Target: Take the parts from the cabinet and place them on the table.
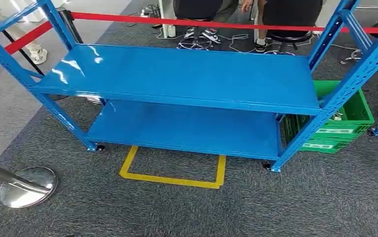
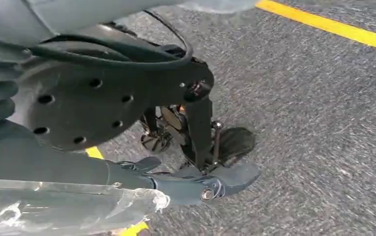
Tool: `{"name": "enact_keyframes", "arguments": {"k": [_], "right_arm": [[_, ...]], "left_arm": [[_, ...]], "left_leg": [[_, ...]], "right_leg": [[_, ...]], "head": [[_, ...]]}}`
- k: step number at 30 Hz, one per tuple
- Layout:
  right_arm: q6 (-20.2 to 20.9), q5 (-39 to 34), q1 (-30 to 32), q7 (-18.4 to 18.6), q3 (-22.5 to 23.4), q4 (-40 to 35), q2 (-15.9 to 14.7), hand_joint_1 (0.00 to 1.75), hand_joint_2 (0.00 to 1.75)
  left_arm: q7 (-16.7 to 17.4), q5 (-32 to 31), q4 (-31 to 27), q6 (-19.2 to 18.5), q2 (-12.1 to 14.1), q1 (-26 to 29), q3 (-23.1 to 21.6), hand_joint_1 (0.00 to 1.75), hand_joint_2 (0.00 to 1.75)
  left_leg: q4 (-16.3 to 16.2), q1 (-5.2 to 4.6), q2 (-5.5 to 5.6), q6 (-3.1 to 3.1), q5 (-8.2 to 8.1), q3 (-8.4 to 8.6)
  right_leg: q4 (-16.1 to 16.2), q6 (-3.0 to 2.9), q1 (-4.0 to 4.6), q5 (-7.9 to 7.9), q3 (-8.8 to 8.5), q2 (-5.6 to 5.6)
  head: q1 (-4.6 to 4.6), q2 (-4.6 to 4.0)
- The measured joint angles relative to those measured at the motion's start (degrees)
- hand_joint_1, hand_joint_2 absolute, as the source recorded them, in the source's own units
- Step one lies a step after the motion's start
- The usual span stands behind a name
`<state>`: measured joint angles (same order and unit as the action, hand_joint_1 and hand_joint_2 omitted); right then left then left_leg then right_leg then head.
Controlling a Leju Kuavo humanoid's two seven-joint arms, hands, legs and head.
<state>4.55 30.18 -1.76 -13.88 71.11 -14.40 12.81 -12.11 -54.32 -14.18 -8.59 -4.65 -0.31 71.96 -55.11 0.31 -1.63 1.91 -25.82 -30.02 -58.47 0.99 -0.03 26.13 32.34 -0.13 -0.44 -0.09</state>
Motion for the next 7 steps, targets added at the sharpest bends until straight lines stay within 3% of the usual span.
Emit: {"name": "enact_keyframes", "arguments": {"k": [7], "right_arm": [[-0.6,-3.9,1.2,1.8,-8.5,-0.9,-1.5,0.00,0.00]], "left_arm": [[1.6,7.0,-0.8,1.1,0.7,1.1,-8.9,0.00,0.00]], "left_leg": [[0.0,-0.22,0.00,-0.03,0.01,-0.02]], "right_leg": [[0.0,0.19,-0.21,-0.14,0.01,0.00]], "head": [[0.00,0.00]]}}
